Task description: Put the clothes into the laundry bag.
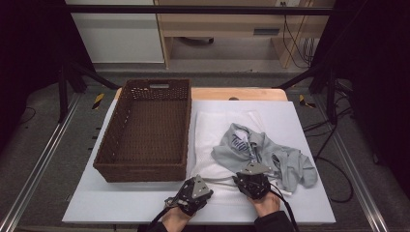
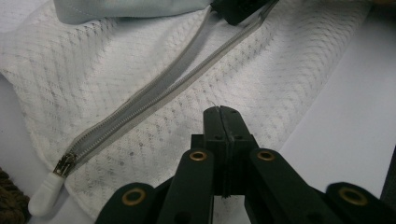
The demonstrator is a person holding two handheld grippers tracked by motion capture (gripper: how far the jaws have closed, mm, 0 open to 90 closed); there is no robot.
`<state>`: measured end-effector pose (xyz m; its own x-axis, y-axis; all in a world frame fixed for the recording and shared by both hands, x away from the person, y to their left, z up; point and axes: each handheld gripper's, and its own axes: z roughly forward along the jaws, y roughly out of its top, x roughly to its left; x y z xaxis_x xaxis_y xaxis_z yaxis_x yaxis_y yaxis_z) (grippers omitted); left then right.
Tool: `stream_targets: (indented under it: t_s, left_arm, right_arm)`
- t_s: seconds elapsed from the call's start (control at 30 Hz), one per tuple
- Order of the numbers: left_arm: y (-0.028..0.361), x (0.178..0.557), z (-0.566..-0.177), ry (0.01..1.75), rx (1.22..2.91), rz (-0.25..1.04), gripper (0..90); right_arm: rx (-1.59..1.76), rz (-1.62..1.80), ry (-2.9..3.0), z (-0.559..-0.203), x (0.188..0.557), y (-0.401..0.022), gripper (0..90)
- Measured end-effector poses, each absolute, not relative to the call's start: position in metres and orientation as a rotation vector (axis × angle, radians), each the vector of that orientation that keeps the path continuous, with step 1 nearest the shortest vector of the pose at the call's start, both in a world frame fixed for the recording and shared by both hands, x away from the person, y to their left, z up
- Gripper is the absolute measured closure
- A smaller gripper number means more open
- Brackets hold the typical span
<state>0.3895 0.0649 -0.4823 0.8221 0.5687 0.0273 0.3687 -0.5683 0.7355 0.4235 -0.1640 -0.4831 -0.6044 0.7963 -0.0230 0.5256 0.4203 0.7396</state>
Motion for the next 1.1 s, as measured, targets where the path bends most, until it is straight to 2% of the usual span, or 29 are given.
stream_targets:
  t_s: [0.27, 0.4, 0.63, 0.77, 0.97, 1.1]
  left_arm:
    - [0.065, 0.39, -0.482, 0.688, 2.237, 0.331, 89.4]
    - [0.065, 0.39, -0.482, 0.691, 2.237, 0.324, 88.7]
    - [0.066, 0.39, -0.48, 0.685, 2.213, 0.341, 85.9]
    - [0.068, 0.39, -0.469, 0.687, 2.169, 0.382, 80.8]
    - [0.057, 0.397, -0.451, 0.657, 2.143, 0.472, 64.9]
    - [0.049, 0.41, -0.449, 0.656, 2.129, 0.472, 63.1]
  right_arm:
    - [1.138, 0.982, 2.276, -0.484, 0.423, -0.16, 79.1]
    - [1.119, 0.966, 2.278, -0.484, 0.422, -0.157, 88.8]
    - [1.121, 1.052, 2.238, -0.475, 0.421, -0.164, 89.4]
    - [1.11, 1.1, 2.217, -0.466, 0.418, -0.169, 89.6]
    - [1.096, 1.116, 2.222, -0.462, 0.417, -0.171, 89.7]
    - [1.086, 1.12, 2.225, -0.461, 0.416, -0.171, 89.7]
